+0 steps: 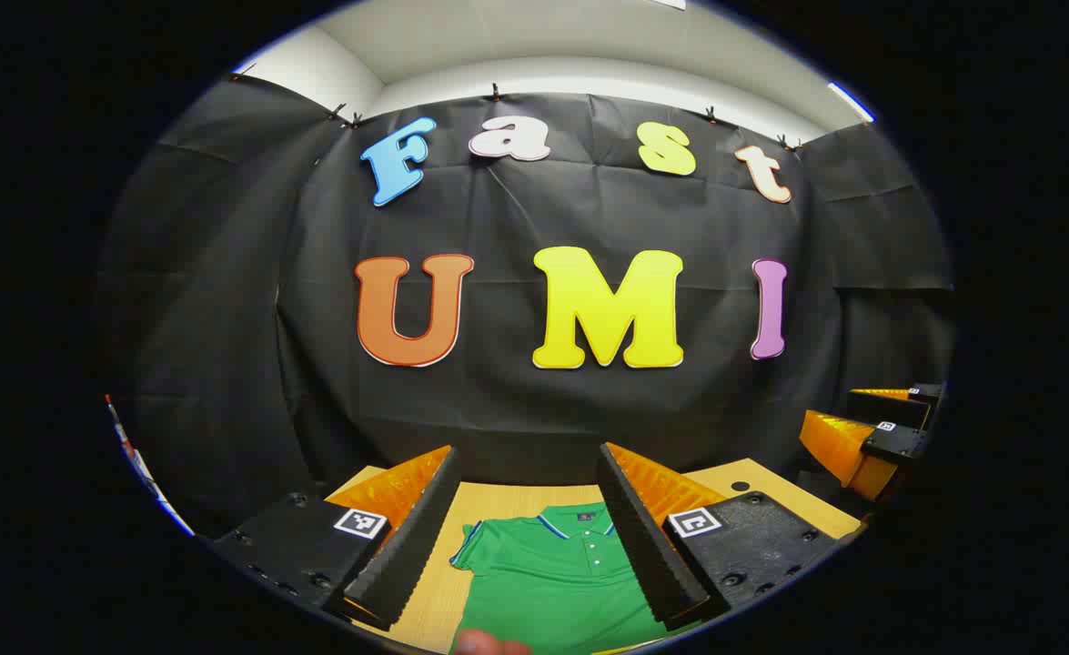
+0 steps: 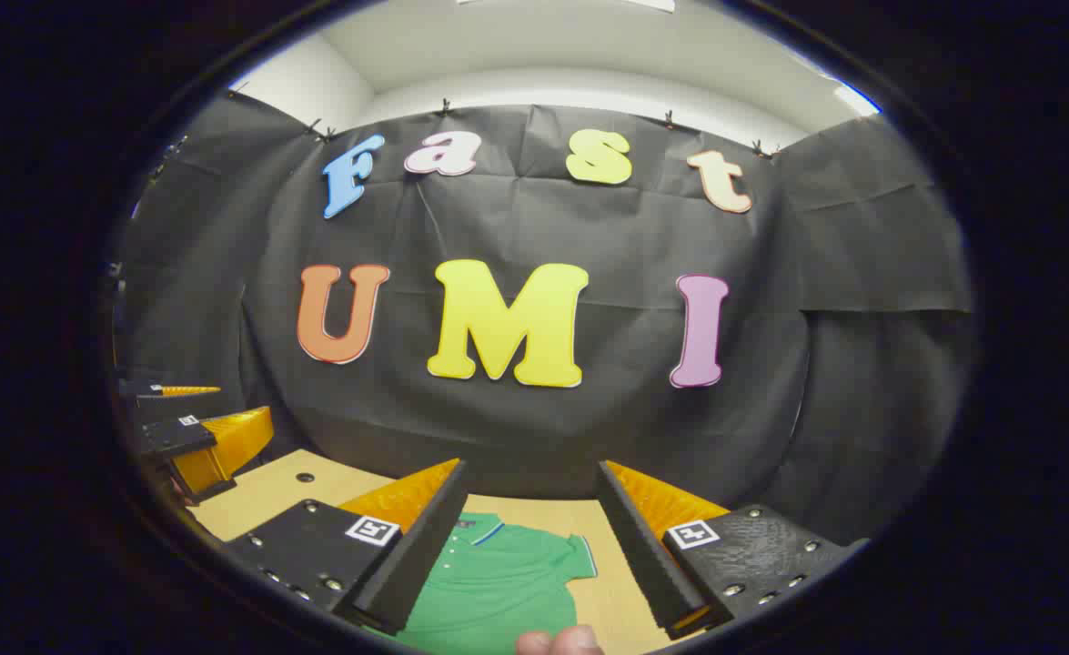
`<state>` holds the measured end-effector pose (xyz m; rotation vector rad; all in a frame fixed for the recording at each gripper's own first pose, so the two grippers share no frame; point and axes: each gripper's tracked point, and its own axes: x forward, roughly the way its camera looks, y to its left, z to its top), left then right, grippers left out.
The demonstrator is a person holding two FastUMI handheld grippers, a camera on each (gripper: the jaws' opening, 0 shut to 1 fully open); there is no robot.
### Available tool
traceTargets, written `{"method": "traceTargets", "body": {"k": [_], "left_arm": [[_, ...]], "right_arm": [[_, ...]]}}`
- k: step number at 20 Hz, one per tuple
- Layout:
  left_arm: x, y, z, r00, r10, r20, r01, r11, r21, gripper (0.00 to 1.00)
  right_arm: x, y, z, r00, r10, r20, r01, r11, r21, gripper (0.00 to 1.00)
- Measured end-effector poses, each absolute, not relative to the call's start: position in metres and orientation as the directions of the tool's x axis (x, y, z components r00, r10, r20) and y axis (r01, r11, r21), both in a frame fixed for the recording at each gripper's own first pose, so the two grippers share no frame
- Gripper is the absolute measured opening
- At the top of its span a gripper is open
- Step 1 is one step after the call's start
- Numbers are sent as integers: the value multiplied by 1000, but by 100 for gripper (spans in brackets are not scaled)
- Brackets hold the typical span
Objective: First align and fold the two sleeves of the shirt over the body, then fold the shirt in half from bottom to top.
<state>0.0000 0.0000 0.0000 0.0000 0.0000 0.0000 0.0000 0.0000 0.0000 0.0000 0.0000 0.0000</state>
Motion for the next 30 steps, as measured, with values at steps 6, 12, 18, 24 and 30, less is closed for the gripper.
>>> {"method": "traceTargets", "body": {"k": [6, 12, 18, 24, 30], "left_arm": [[-1, -3, 7, 1000, -13, 8, 13, 1000, 18, 96], [-1, -1, 9, 1000, -19, 9, 19, 999, 32, 96], [1, -3, 7, 1000, -12, -1, 12, 999, 29, 96], [7, -8, 0, 1000, -7, -27, 8, 1000, 30, 96], [9, -14, -13, 998, 4, -62, -1, 999, 39, 96]], "right_arm": [[-4, -7, -2, 1000, -11, -10, 11, 1000, 3, 92], [-5, -6, 0, 1000, -1, -6, 1, 1000, -3, 92], [2, -10, -4, 1000, 14, -22, -14, 1000, -6, 92], [23, -25, -11, 999, 28, -44, -28, 1000, -4, 92], [51, -43, -33, 995, 39, -93, -39, 999, 3, 92]]}}
